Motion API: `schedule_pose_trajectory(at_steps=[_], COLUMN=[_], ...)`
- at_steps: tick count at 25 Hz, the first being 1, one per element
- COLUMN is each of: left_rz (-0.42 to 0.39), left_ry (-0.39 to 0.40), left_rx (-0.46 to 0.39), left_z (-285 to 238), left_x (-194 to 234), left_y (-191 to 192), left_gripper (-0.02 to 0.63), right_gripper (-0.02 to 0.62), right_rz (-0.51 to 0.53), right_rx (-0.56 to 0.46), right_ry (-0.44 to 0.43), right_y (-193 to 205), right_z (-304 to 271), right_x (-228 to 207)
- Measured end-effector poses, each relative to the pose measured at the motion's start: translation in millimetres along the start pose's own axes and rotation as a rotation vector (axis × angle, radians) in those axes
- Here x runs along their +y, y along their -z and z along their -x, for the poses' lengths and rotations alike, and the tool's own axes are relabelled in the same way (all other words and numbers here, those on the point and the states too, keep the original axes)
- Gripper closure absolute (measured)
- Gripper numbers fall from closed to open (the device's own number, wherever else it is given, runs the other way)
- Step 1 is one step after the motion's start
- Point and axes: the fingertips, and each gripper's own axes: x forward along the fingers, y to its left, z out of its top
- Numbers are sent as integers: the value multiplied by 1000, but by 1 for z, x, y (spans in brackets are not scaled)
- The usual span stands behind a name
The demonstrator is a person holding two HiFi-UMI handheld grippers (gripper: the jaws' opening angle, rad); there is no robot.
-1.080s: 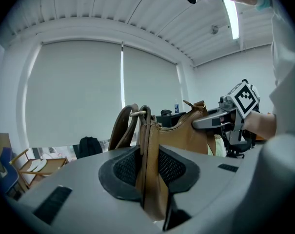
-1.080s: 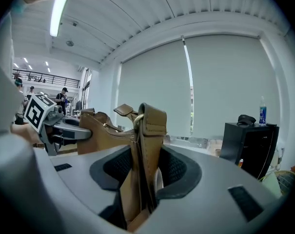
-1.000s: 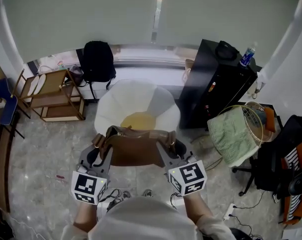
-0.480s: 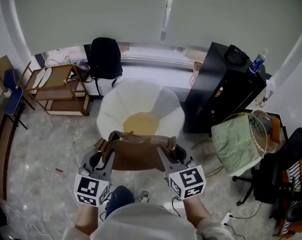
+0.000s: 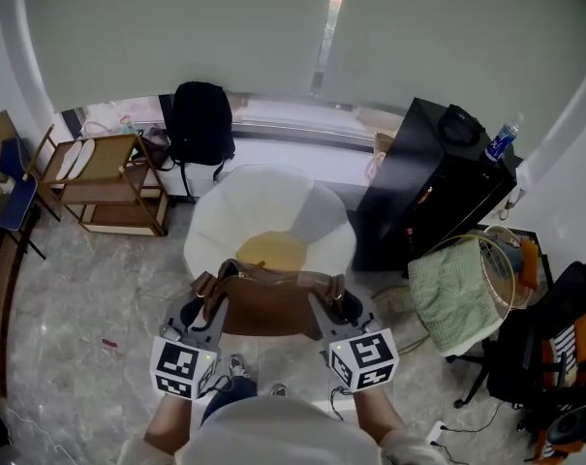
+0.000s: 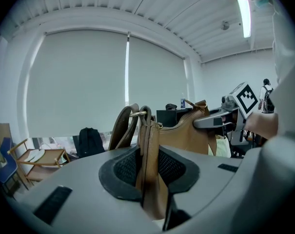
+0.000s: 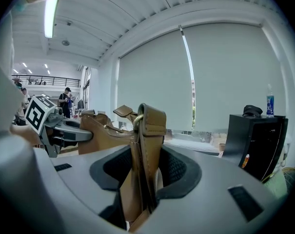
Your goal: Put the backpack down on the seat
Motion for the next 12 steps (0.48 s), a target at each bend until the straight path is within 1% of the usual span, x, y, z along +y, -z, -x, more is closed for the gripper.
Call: schedule_pose_trajectory(at_steps=[7, 12], left_rz=[-16, -20], left_ry=[42, 79], left_rx=[-14, -29], left_z=[-14, -22], left_x=[46, 77], left_y=[-11, -9], left_gripper=[503, 503], right_gripper=[419, 419], right_rz=[-14, -17], right_rx=[-3, 0], right_ry=[44, 72], right_y=[-18, -24], right_z=[-37, -64], right_x=[8, 19])
